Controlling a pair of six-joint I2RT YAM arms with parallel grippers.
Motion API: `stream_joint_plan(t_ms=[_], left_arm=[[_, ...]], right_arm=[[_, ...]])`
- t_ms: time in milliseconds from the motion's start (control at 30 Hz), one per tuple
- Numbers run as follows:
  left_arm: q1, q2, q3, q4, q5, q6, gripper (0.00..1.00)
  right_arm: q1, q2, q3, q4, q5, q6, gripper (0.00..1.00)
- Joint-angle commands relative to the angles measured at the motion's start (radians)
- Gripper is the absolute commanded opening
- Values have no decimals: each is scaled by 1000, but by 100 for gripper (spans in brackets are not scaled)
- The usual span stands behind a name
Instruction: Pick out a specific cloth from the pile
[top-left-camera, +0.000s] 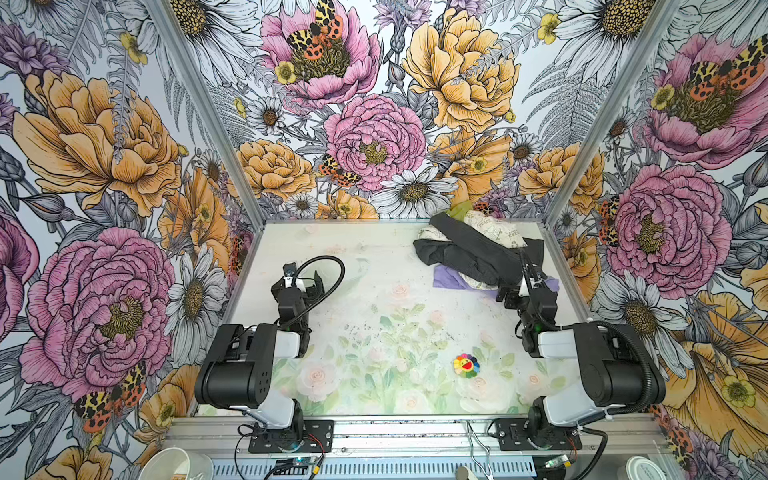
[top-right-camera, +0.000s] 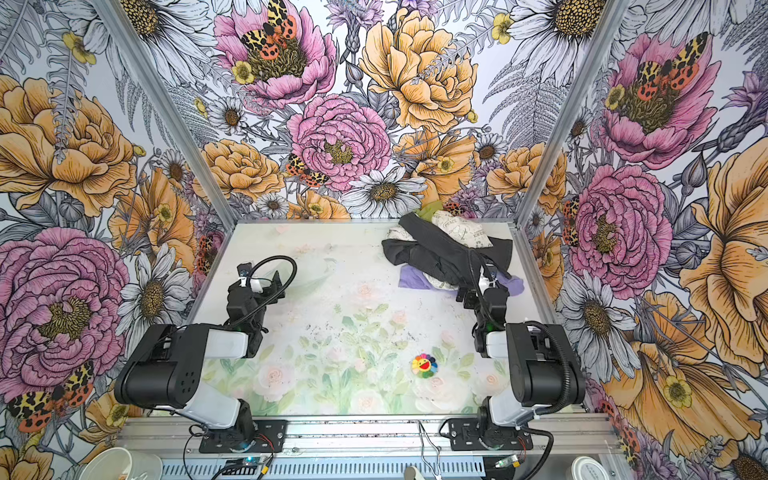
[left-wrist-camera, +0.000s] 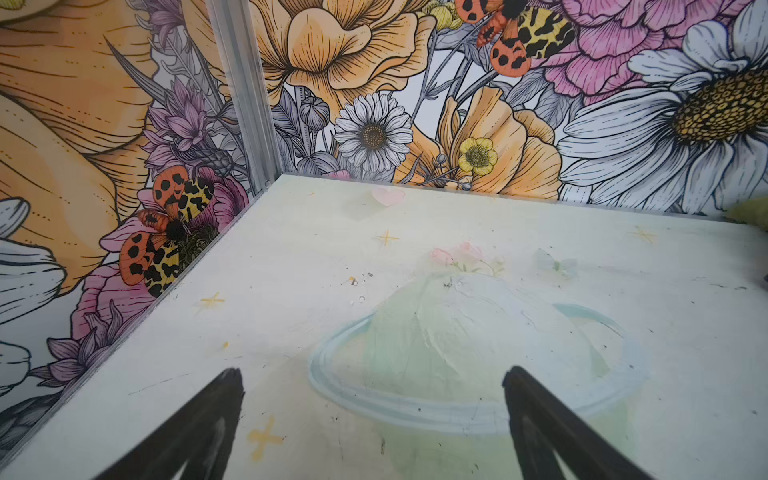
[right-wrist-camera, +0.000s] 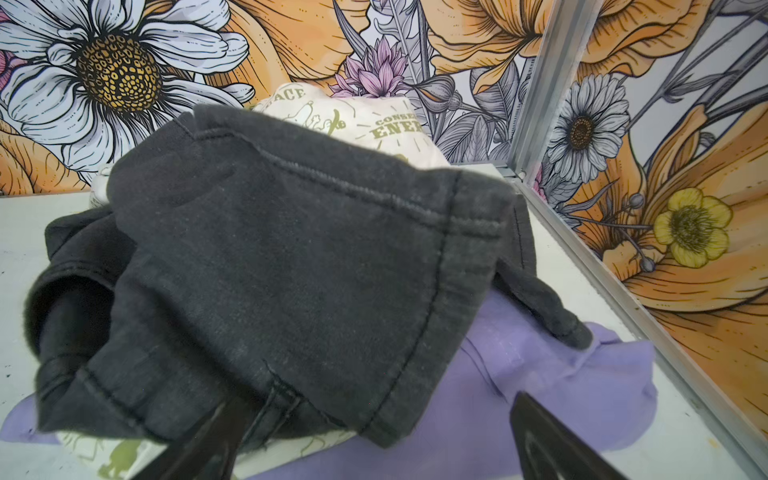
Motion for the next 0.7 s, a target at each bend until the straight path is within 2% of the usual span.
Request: stream_joint_plan(t_ms=[0,667], left_arm=[[10,1,-3,8,27,-5,99],[10,1,-1,6,27,-5,99]], right_arm=[[6,-2,20,16,21,1,100],[27,-3,30,-5,64,-11,99]])
